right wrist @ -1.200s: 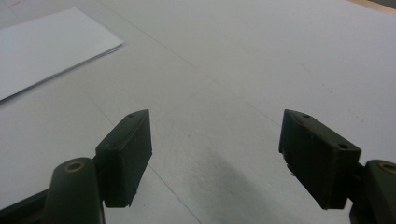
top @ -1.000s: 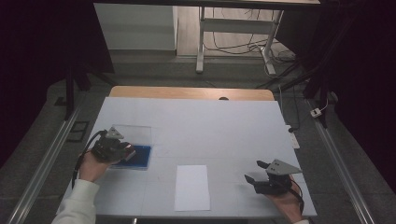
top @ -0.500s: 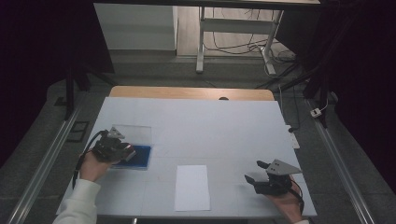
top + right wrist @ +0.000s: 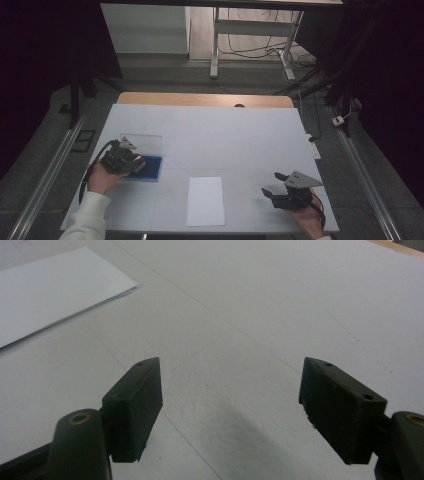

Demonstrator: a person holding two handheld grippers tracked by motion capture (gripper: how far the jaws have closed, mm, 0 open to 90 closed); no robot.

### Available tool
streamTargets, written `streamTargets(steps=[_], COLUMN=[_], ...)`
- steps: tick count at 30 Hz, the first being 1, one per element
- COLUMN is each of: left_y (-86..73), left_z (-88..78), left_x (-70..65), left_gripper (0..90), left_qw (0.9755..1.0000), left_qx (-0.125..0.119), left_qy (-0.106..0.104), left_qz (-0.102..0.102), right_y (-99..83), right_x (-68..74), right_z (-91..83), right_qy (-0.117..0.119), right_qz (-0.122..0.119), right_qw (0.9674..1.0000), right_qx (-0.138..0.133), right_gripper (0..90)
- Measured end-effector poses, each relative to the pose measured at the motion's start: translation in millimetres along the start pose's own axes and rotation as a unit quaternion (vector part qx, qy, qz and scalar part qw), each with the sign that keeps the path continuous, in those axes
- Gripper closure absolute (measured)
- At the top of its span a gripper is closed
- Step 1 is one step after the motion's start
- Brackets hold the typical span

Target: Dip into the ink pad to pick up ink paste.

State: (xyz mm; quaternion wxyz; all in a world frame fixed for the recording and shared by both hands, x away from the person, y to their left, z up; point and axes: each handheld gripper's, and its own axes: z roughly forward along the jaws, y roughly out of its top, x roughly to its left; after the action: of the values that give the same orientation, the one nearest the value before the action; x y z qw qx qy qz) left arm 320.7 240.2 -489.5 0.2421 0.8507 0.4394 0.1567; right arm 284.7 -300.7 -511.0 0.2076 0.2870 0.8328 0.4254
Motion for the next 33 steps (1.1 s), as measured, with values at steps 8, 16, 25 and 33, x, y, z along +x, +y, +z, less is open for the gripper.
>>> streamTargets(steps=[8,16,25,33], left_y=[-0.4,0.5,-0.3,2.9], left_z=[1.1,1.6,1.6,-5.5], left_x=[-0.4,-2.5,-1.1,-6.0], left_gripper=[70.9,70.9,70.8,70.4], left_qw=[1.0,1.0,1.0,0.9996], left_qx=[0.0,0.003,0.002,0.004], left_qy=[0.0,0.006,0.0,0.02], left_qz=[0.001,0.004,0.004,0.021], right_y=[-0.1,0.1,0.3,0.2], right_x=[-0.2,0.7,0.2,-0.2], right_z=[0.6,0.4,0.3,-0.2], right_qy=[-0.001,-0.001,-0.001,0.0], right_qz=[-0.001,0.0,0.0,0.0], right_qw=[1.0,1.0,1.0,1.0], right_qx=[0.002,-0.001,0.001,0.0], right_gripper=[24.7,24.7,24.7,24.7])
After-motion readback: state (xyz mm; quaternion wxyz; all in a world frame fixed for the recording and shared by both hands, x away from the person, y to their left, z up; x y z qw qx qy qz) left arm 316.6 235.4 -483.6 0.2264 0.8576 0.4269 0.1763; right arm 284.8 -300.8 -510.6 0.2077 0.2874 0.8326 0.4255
